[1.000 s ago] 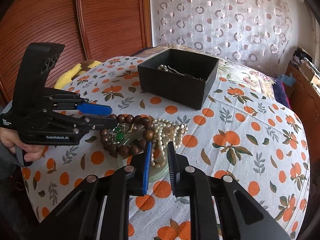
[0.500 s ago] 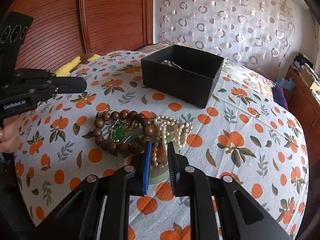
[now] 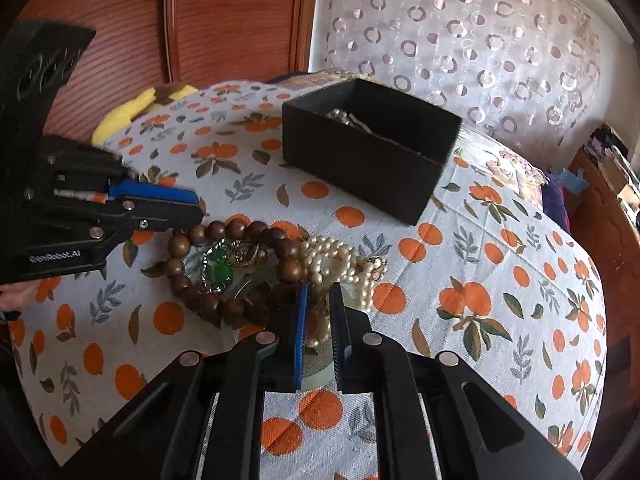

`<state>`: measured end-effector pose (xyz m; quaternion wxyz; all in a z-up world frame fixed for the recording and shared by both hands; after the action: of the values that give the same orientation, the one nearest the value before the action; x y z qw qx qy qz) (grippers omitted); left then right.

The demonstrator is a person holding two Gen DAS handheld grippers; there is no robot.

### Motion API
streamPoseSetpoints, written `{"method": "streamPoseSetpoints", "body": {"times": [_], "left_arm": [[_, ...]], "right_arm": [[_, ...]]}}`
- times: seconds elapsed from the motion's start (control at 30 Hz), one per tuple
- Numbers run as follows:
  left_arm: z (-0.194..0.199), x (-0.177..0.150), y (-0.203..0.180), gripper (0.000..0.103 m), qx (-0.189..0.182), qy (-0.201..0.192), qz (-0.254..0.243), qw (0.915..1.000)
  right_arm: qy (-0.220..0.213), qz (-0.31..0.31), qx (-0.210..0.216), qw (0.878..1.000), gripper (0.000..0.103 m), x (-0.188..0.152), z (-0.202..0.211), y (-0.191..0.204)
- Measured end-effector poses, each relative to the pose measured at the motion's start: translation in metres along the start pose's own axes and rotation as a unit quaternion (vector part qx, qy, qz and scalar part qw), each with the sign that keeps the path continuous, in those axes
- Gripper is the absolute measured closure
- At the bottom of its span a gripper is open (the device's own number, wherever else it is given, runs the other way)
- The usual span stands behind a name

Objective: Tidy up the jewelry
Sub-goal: 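Grasp the brown wooden bead bracelet with the left tool while the right tool grasps the gold chain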

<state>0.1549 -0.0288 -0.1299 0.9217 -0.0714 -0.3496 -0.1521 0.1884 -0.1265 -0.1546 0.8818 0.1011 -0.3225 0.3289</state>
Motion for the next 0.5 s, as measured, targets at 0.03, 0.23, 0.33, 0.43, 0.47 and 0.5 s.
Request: {"method": "streamPoseSetpoints", "body": {"times": [0.03, 0.23, 0.33, 0.43, 0.47, 0.5], "left_arm": [[0.000, 0.000, 0.000, 0.087, -0.002, 0.001, 0.001, 1.0000], [-0.001, 0.002, -0.005, 0.084, -0.011, -0.005, 0.001, 0.9999], [-0.007, 0.002, -0.007, 0.081, -0.006, 0.003, -0.006, 1.0000], [-0.014, 0.001, -0.007, 0.080, -0.006, 0.008, -0.006, 0.9999], [-0.015, 0.001, -0.007, 0.080, -0.006, 0.008, -0.006, 0.9999], [-0.016, 0.001, -0.007, 0.080, -0.007, 0.008, -0.005, 0.9999]], "right_arm": [[0.000, -0.002, 0.003, 1.000, 0.090, 0.000, -0.001, 0.000], [-0.022, -0.022, 0.009, 0.999, 0.098, 0.003, 0.011, -0.007], [-0.045, -0.028, 0.006, 0.999, 0.098, 0.008, 0.025, -0.012], [-0.067, -0.035, -0.007, 0.997, 0.098, 0.014, 0.039, -0.020], [-0.072, -0.037, -0.009, 0.997, 0.098, 0.016, 0.043, -0.024], [-0.075, -0.040, -0.011, 0.996, 0.098, 0.017, 0.046, -0.026]]}}
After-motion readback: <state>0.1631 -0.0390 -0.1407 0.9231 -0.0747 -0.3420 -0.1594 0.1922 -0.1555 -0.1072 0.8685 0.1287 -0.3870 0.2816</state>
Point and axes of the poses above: each gripper's, at about its wrist camera, not at the fingertips, and z roughly against the way its jaws point, y to its left, x to its top, the point moved 7 cm from there along -z, roughly the way its jaws point, and after that the axes turned 6 degrees about -z, right-handed, at the moved point
